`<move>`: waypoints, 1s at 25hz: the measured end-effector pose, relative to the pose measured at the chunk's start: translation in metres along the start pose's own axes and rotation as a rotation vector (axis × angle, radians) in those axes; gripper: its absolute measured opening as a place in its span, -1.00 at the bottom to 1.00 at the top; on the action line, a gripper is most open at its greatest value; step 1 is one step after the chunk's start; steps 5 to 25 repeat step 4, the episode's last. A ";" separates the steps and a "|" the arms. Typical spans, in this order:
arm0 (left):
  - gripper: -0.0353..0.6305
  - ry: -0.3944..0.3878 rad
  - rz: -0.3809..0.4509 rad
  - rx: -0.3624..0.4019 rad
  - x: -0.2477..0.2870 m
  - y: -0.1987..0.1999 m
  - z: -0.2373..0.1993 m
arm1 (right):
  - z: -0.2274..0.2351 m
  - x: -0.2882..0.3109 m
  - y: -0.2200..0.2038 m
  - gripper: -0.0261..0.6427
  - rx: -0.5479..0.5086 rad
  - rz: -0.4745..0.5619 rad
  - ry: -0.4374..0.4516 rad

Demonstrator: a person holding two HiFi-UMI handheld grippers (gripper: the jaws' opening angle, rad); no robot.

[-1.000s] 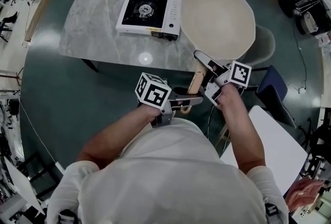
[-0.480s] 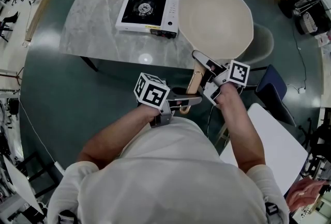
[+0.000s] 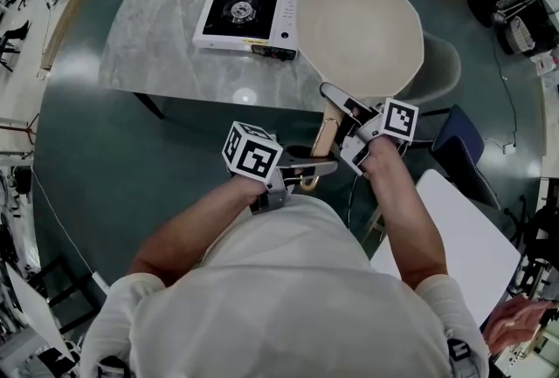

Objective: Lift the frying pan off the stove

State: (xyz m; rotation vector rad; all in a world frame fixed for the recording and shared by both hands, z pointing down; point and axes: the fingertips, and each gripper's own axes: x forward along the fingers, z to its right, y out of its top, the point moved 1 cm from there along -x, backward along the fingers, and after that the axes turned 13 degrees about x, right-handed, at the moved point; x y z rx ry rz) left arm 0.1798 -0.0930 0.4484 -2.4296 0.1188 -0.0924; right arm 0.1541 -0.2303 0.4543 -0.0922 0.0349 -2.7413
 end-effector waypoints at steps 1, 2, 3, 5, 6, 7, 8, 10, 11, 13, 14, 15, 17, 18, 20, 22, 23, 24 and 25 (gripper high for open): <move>-0.53 0.000 0.000 0.000 0.000 0.000 0.000 | 0.000 0.000 0.000 -0.41 0.001 0.000 0.000; -0.53 -0.001 0.001 -0.001 0.000 -0.001 0.000 | 0.001 0.000 0.000 -0.41 0.002 0.000 0.000; -0.53 -0.001 0.001 -0.002 0.000 -0.001 0.000 | 0.001 0.000 -0.001 -0.41 0.002 0.000 0.000; -0.53 -0.001 0.002 -0.002 0.000 -0.001 0.000 | 0.002 0.000 -0.001 -0.41 0.003 0.000 -0.001; -0.53 -0.001 0.002 -0.002 0.000 -0.001 0.000 | 0.002 0.000 -0.001 -0.41 0.003 0.000 -0.001; -0.53 -0.001 0.002 -0.002 0.000 -0.001 0.000 | 0.002 0.000 -0.001 -0.41 0.003 0.000 -0.001; -0.53 -0.001 0.002 -0.002 0.000 -0.001 0.000 | 0.002 0.000 -0.001 -0.41 0.003 0.000 -0.001; -0.53 -0.001 0.002 -0.002 0.000 -0.001 0.000 | 0.002 0.000 -0.001 -0.41 0.003 0.000 -0.001; -0.53 -0.001 0.002 -0.002 0.000 -0.001 0.000 | 0.002 0.000 -0.001 -0.41 0.003 0.000 -0.001; -0.53 -0.001 0.002 -0.002 0.000 -0.001 0.000 | 0.002 0.000 -0.001 -0.41 0.003 0.000 -0.001; -0.53 -0.001 0.002 -0.002 0.000 -0.001 0.000 | 0.002 0.000 -0.001 -0.41 0.003 0.000 -0.001; -0.53 -0.001 0.002 -0.002 0.000 -0.001 0.000 | 0.002 0.000 -0.001 -0.41 0.003 0.000 -0.001; -0.53 -0.001 0.002 -0.002 0.000 -0.001 0.000 | 0.002 0.000 -0.001 -0.41 0.003 0.000 -0.001; -0.53 -0.001 0.002 -0.002 0.000 -0.001 0.000 | 0.002 0.000 -0.001 -0.41 0.003 0.000 -0.001; -0.53 -0.001 0.002 -0.002 0.000 -0.001 0.000 | 0.002 0.000 -0.001 -0.41 0.003 0.000 -0.001; -0.53 -0.001 0.002 -0.002 0.000 -0.001 0.000 | 0.002 0.000 -0.001 -0.41 0.003 0.000 -0.001; -0.53 -0.001 0.002 -0.002 0.000 -0.001 0.000 | 0.002 0.000 -0.001 -0.41 0.003 0.000 -0.001; -0.53 -0.001 0.002 -0.002 0.000 -0.001 0.000 | 0.002 0.000 -0.001 -0.41 0.003 0.000 -0.001; -0.53 -0.001 0.002 -0.002 0.000 -0.001 0.000 | 0.002 0.000 -0.001 -0.41 0.003 0.000 -0.001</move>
